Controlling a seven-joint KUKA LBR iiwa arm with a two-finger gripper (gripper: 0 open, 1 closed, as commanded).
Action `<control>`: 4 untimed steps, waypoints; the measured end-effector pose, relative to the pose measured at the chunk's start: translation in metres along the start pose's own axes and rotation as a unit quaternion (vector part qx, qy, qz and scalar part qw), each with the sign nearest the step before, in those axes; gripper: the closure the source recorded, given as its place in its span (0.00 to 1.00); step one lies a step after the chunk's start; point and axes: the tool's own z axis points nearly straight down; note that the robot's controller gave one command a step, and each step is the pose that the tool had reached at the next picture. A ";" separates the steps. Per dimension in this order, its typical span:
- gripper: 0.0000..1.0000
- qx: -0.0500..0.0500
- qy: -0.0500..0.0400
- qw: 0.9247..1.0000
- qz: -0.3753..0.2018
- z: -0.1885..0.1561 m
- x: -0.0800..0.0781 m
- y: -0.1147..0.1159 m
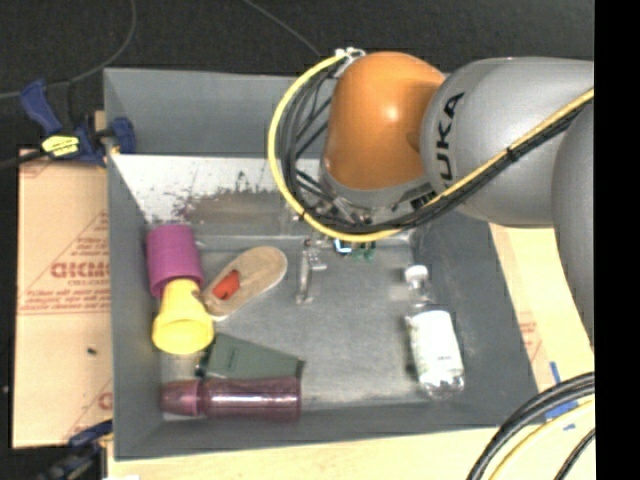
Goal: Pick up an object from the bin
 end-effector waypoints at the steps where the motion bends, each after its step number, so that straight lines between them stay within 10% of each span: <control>1: 0.00 0.002 0.006 1.000 -0.015 0.009 0.010 0.037; 3: 0.00 0.001 0.005 0.992 -0.129 0.088 -0.001 0.016; 4: 0.00 0.001 -0.005 0.984 -0.180 0.125 -0.045 0.012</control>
Offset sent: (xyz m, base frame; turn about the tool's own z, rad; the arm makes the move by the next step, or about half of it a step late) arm 0.0021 0.0238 -0.0736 -0.1057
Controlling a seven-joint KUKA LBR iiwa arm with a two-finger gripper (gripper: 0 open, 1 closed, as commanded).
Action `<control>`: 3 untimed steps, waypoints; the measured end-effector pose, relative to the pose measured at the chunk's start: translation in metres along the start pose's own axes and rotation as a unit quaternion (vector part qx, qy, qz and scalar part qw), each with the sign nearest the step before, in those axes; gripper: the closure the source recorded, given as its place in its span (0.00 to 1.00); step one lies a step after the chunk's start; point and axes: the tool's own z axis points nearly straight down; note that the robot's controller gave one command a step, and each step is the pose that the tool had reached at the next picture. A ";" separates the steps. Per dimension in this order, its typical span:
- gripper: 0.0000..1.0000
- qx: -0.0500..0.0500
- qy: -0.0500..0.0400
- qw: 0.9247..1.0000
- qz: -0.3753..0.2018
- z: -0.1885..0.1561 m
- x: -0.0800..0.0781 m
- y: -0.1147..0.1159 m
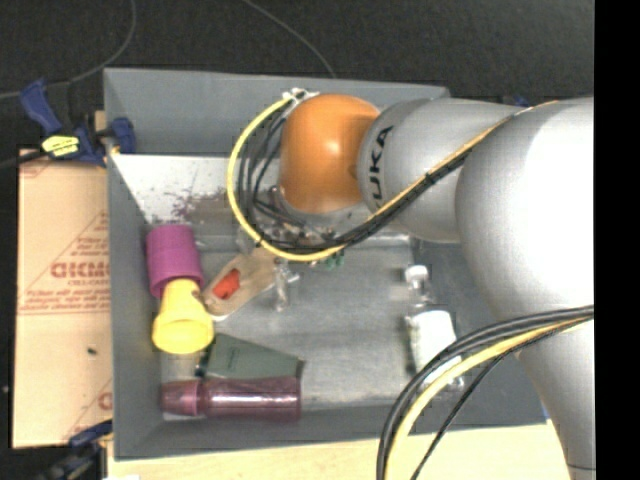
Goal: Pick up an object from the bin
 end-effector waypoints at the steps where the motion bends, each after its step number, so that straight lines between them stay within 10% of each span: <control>1: 1.00 -0.002 0.006 1.000 -0.014 0.009 -0.010 -0.005; 3: 1.00 -0.001 0.004 1.000 -0.031 -0.043 -0.010 0.000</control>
Offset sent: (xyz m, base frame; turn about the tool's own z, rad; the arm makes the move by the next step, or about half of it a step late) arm 0.0000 0.0000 0.0000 0.0000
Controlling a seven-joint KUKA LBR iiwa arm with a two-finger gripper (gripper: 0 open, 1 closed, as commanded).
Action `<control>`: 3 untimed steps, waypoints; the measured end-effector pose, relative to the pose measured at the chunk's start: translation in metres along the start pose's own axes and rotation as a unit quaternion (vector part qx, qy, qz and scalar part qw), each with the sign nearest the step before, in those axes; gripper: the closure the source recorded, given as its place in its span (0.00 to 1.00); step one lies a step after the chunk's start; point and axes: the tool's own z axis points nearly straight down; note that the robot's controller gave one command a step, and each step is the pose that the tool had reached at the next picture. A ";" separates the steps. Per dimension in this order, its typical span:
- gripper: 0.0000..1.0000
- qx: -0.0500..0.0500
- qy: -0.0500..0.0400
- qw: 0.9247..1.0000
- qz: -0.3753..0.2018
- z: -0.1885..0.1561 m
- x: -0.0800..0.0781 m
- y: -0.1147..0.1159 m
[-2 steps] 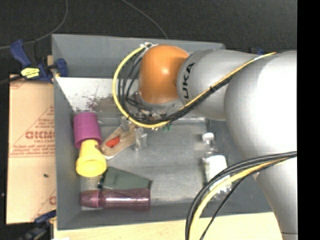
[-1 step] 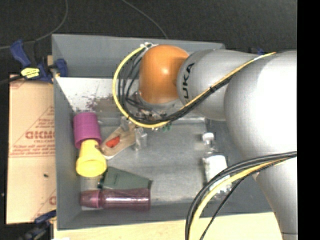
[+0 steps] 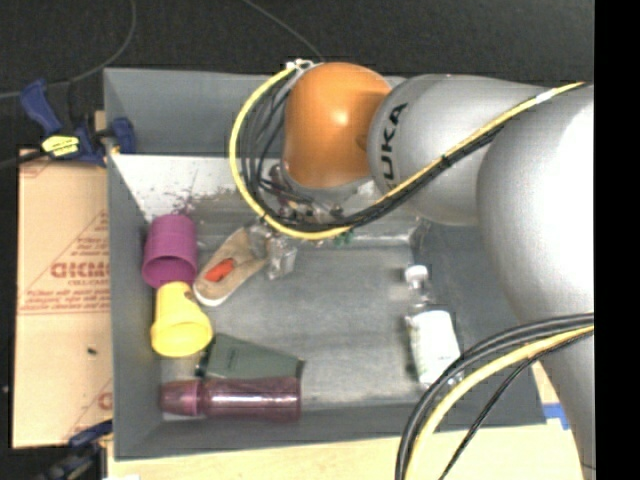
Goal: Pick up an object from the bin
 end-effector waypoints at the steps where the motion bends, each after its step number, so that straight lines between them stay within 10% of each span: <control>1: 1.00 0.000 0.000 1.000 0.000 0.000 0.000 0.000; 3: 1.00 0.001 -0.001 0.994 -0.107 0.008 -0.007 0.013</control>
Offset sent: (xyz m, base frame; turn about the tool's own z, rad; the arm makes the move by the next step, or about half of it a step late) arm 0.0027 0.0236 -0.0150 -0.1779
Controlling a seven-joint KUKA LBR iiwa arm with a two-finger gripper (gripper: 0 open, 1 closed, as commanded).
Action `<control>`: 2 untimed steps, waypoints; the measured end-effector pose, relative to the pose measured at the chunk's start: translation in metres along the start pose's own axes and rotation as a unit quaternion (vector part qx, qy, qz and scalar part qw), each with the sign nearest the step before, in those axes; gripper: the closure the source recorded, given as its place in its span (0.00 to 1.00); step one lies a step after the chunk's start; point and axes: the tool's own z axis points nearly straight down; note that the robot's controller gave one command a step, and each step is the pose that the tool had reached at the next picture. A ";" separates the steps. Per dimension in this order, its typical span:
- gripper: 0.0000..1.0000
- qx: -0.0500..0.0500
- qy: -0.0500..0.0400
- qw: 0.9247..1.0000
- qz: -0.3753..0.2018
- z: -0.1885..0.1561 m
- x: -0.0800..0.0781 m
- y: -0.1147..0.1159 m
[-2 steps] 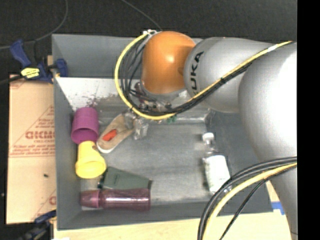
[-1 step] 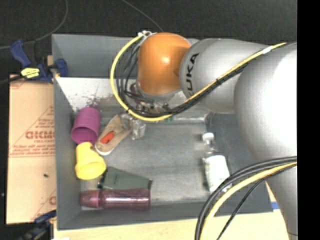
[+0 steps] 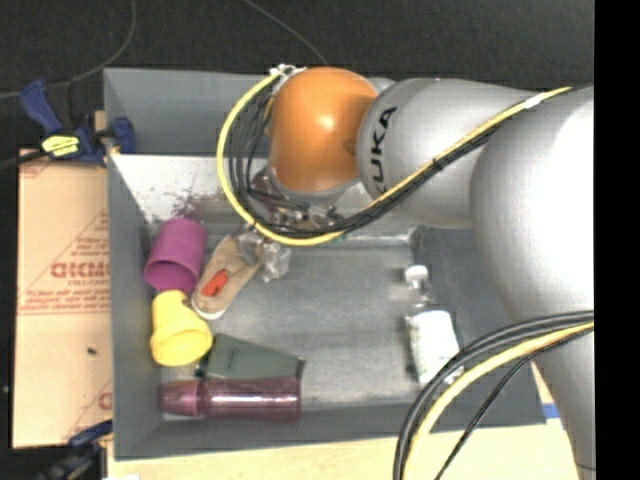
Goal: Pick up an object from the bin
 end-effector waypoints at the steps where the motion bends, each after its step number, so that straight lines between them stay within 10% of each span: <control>1: 1.00 -0.001 0.001 1.000 0.018 -0.082 0.002 0.018; 2: 1.00 0.000 0.000 1.000 0.019 -0.099 0.001 0.020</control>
Offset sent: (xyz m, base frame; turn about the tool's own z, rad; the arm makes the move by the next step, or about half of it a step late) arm -0.0133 0.0254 0.1148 -0.0695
